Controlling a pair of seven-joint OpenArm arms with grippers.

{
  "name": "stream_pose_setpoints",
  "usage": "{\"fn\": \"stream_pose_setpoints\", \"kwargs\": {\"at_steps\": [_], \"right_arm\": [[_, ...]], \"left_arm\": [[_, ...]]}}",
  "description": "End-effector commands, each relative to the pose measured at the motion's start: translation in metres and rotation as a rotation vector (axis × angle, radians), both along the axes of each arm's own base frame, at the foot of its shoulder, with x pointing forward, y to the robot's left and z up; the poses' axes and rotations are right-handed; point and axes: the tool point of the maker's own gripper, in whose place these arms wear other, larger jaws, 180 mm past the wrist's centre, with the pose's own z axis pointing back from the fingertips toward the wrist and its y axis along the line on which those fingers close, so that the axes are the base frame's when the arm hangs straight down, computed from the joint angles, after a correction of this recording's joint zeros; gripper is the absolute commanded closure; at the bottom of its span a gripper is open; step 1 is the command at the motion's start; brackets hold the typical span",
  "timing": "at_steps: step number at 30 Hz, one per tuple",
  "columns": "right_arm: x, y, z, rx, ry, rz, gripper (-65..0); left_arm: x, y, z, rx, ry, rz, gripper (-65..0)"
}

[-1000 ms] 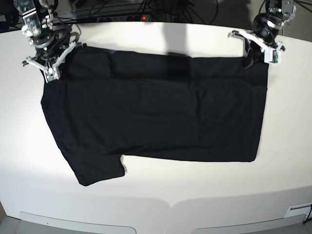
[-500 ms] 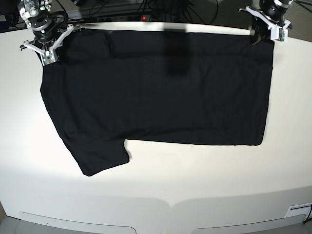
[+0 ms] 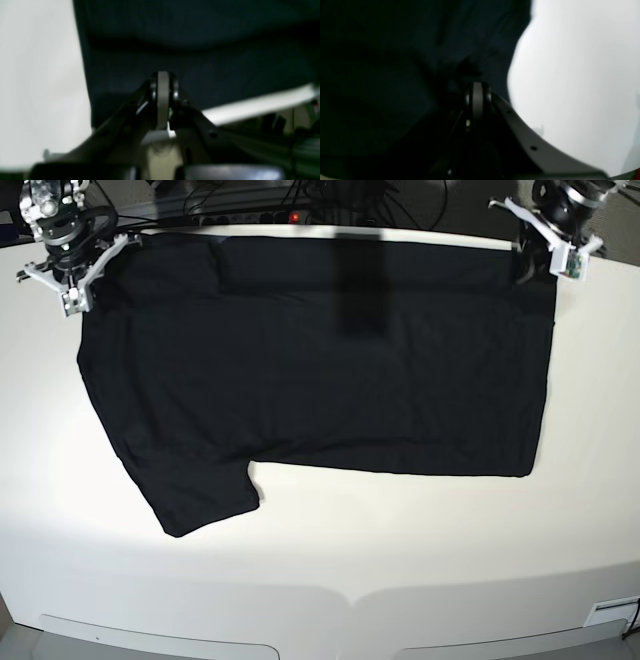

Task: Fold the T-shirt properly
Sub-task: 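Release the collar edge and move both grippers to the hem corners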

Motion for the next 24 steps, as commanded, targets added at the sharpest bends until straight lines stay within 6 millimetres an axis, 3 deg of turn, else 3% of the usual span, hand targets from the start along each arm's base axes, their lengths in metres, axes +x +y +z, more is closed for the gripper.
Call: {"fn": "stream_pose_setpoints", "kwargs": {"at_steps": [1, 8, 11, 14, 16, 18, 19, 22, 24], "right_arm": [[0.012, -0.005, 0.019, -0.029, -0.058, 0.016, 0.0], [0.045, -0.019, 0.07, -0.067, -0.218, -0.009, 0.0], [0.065, -0.013, 0.081, -0.022, -0.274, 0.003, 0.0], [0.086, 0.007, 0.09, 0.05, -0.304, 0.088, 0.0], [0.097, 0.02, 0.094, 0.081, -0.306, 0.163, 0.0], [0.105, 0.032, 0.098, 0.108, -0.301, 0.225, 0.0], [0.109, 0.036, 0.1, 0.117, -0.302, 0.245, -3.8], [0.118, 0.04, 0.109, 0.137, -0.328, 0.257, -23.4], [0.122, 0.041, 0.113, 0.145, -0.342, 0.256, -31.9]], "left_arm": [[0.009, -0.002, 0.018, -0.003, -0.057, -0.017, 0.0], [0.047, 0.01, 0.081, 0.055, -0.246, -0.008, 0.0], [0.07, 0.017, 0.087, 0.072, -0.279, 0.01, 0.0], [0.097, 0.024, 0.088, 0.076, -0.294, 0.032, -1.1], [0.118, 0.032, 0.087, 0.071, -0.299, 0.056, -13.8], [0.139, 0.041, 0.08, 0.064, -0.278, 0.085, -20.4], [0.149, 0.045, 0.074, 0.055, -0.256, 0.1, -20.5], [0.178, 0.05, 0.058, -0.021, -0.191, 0.103, -20.5], [0.198, 0.055, 0.051, -0.094, -0.16, 0.101, -20.5]]}}
